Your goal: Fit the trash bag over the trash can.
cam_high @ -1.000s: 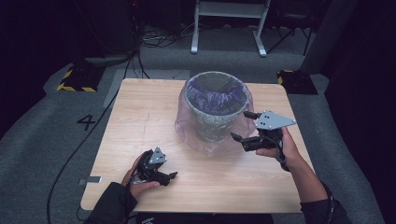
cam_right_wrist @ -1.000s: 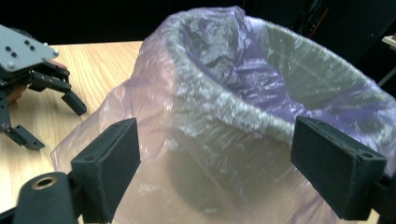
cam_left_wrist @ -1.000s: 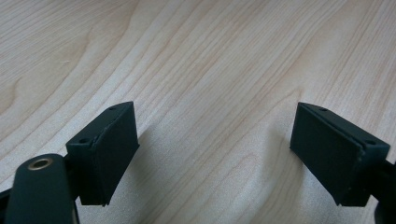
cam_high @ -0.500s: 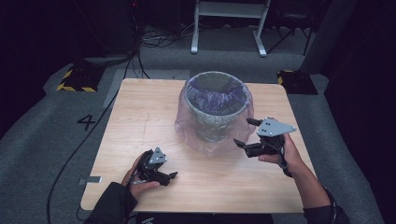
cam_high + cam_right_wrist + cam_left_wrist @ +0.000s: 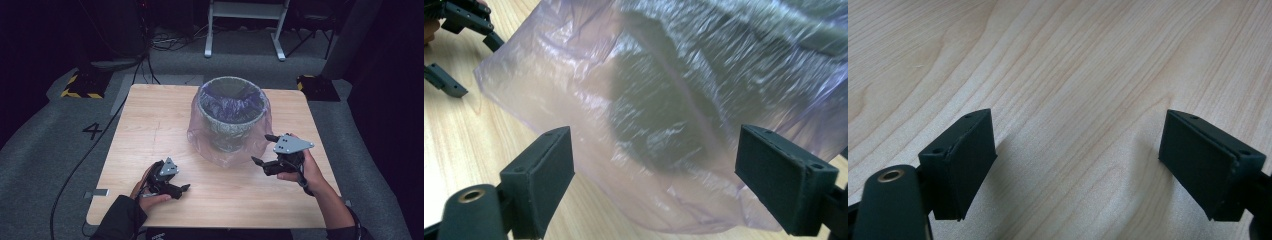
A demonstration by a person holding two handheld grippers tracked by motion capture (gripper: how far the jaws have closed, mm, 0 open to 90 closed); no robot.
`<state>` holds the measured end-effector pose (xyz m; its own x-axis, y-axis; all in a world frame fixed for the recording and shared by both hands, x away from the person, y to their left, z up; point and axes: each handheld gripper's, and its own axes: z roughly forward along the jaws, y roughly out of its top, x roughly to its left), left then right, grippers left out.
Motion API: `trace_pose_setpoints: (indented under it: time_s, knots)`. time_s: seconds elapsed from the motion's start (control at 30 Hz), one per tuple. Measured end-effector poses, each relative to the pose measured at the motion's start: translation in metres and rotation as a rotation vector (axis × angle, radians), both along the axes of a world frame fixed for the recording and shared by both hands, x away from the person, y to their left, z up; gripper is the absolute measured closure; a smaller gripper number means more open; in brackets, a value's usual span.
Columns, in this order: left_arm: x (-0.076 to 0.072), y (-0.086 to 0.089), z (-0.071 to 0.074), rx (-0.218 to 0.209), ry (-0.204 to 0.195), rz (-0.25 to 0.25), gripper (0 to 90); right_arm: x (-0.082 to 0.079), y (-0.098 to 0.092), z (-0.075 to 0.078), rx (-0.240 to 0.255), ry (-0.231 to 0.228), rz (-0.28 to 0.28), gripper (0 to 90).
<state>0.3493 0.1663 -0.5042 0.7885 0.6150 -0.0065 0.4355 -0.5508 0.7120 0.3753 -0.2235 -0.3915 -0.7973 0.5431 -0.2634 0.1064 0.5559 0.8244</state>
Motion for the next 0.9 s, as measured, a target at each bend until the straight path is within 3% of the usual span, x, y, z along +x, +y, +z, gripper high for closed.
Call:
trace_pose_setpoints:
  time_s: [0.27,0.9]
  knots:
    - [0.000,0.000,0.000,0.000,0.000,0.000,14.5,-0.005,-0.003,-0.015,-0.051,0.024,-0.002,15.7]
    - [0.000,0.000,0.000,0.000,0.000,0.001,14.5,-0.017,-0.022,-0.045,-0.095,0.074,-0.023,15.7]
